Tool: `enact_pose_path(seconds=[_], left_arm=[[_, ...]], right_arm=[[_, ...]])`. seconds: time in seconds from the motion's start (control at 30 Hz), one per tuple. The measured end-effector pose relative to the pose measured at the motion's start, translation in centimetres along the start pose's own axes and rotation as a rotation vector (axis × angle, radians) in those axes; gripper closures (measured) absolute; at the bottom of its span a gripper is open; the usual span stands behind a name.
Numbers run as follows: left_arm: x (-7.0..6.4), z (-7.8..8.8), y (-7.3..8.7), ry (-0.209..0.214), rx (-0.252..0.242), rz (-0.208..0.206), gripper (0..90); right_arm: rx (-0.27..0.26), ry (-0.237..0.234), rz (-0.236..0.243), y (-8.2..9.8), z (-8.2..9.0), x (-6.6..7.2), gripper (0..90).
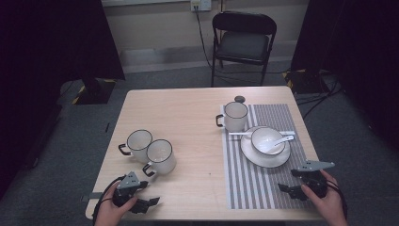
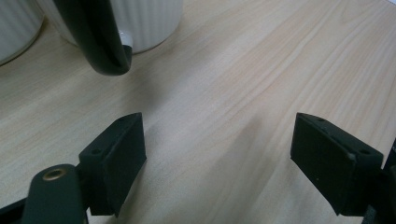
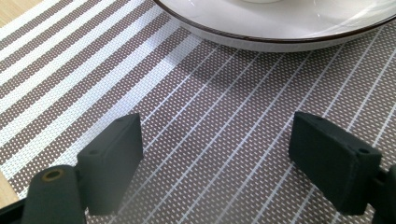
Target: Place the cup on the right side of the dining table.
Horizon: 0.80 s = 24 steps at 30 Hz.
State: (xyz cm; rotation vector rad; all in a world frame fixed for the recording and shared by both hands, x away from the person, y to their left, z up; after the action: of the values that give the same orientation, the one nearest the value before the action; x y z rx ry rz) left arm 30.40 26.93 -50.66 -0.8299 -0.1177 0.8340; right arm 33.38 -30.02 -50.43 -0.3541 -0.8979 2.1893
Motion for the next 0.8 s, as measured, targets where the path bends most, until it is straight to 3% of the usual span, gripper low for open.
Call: enact_pose_path(seconds=[0.57,0.8], left_arm=[[0.8,0.4,0.4,-0.022,-0.009,-0.040,17.1],[1.2,0.5,0.6,-0.025,-0.028,-0.035,16.8]], right_arm=[[-0.060,0.010,0.013,0.7,0.0,0.1,16.8],[-0.081,0.013,0.022,1.0,0.0,0.1,16.8]])
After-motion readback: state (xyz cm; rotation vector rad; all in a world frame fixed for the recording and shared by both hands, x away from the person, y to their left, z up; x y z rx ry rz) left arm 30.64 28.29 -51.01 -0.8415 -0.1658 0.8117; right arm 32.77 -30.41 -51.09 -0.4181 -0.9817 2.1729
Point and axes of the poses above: each handheld gripper's, and its own axes: z roughly backward along the jaws, y roughly out of its underside, x roughly to its left, the point moved 2 cm from there along -z, roughly forward along the jaws, and after that the axes turned 6 degrees about z, right-handed, at the moved point
